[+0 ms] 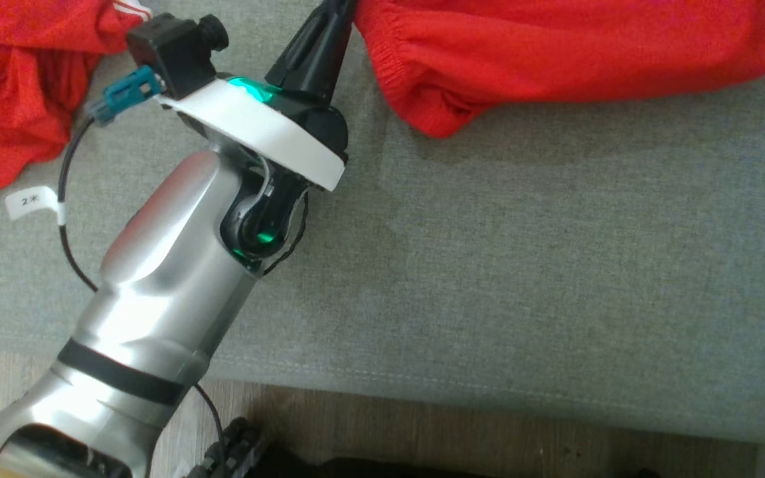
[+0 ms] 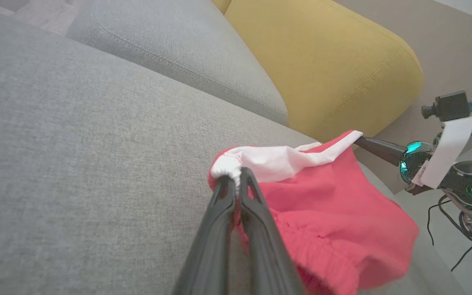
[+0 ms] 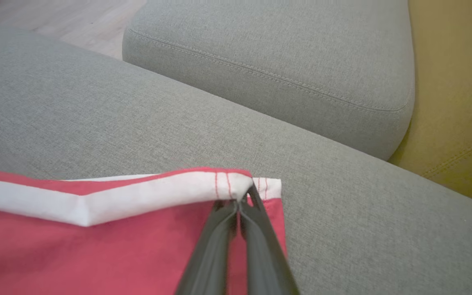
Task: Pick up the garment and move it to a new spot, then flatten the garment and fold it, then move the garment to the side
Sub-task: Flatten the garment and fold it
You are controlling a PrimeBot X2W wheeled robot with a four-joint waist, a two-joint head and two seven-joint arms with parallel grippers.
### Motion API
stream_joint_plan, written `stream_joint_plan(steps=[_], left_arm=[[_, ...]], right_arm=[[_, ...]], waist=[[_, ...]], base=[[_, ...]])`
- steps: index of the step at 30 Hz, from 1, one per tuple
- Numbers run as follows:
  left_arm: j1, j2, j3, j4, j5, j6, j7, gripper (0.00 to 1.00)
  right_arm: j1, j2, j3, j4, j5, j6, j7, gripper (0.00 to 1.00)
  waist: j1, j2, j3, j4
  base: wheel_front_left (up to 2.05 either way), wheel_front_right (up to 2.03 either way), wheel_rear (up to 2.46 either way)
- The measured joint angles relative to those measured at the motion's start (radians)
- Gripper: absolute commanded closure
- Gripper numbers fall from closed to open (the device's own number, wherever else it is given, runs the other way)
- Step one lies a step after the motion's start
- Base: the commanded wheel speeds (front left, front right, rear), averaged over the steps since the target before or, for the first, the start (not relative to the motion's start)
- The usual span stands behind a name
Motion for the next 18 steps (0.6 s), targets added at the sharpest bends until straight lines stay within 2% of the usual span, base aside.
stream_joint_plan(steps=[1, 2, 3, 4, 5, 6, 12, 14, 17, 18], left_arm=[[0.002, -0.001, 0.001, 0.0, 0.008, 0.0, 0.0, 1.0], [0.004, -0.002, 0.001, -0.001, 0.016, 0.0, 0.0, 1.0], [0.007, -0.004, 0.003, -0.002, 0.022, 0.0, 0.0, 0.87], [0.013, -0.004, 0.007, -0.002, 0.026, 0.0, 0.0, 0.68], [0.02, -0.006, 0.015, -0.002, 0.032, 0.0, 0.0, 0.48], [0.029, -0.008, 0.027, -0.002, 0.035, 0.0, 0.0, 0.0], [0.084, -0.026, 0.102, -0.005, 0.122, 0.0, 0.0, 0.0], [0.119, -0.028, 0.154, -0.02, 0.203, 0.002, 0.0, 0.0], [0.196, -0.036, 0.221, -0.087, 0.37, 0.041, 0.0, 0.0], [0.196, -0.036, 0.221, -0.087, 0.37, 0.041, 0.0, 0.0]], right_arm=[[-0.001, 0.0, 0.012, 0.012, 0.001, 0.0, -0.023, 1.0], [-0.001, 0.0, 0.022, 0.026, 0.004, 0.0, -0.046, 0.94], [-0.002, 0.001, 0.028, 0.043, 0.012, 0.0, -0.068, 0.71], [-0.003, 0.001, 0.035, 0.061, 0.015, 0.0, -0.087, 0.05], [-0.003, 0.001, 0.038, 0.08, 0.015, 0.0, -0.11, 0.0], [-0.003, 0.002, 0.038, 0.099, 0.015, 0.0, -0.142, 0.0], [0.008, 0.03, 0.035, 0.172, 0.021, 0.0, -0.298, 0.0], [0.036, 0.043, 0.033, 0.188, 0.036, 0.0, -0.322, 0.0], [0.11, 0.056, 0.03, 0.217, 0.085, 0.0, -0.322, 0.0], [0.11, 0.056, 0.03, 0.217, 0.085, 0.0, -0.322, 0.0]], waist=[[-0.0001, 0.0, -0.002, 0.0], [-0.0001, 0.0, -0.005, 0.0], [-0.0001, 0.0, -0.008, -0.001], [0.0, 0.0, -0.012, -0.002], [-0.0001, 0.0, -0.015, -0.003], [-0.0001, 0.0, -0.019, -0.005], [-0.0001, 0.0, -0.06, -0.011], [-0.0001, 0.0001, -0.081, -0.014], [-0.0001, 0.0, -0.113, -0.018], [-0.0001, 0.0, -0.113, -0.018]], base=[[0.0, 0.0, 0.0], [0.0, 0.0, 0.0], [0.0, 0.0, 0.0], [0.0, 0.0, 0.0], [0.0, 0.0, 0.0], [0.0, 0.0, 0.0], [0.0, 0.0, 0.0], [0.0, 0.0, 0.0], [0.0, 0.0, 0.0], [0.0, 0.0, 0.0]])
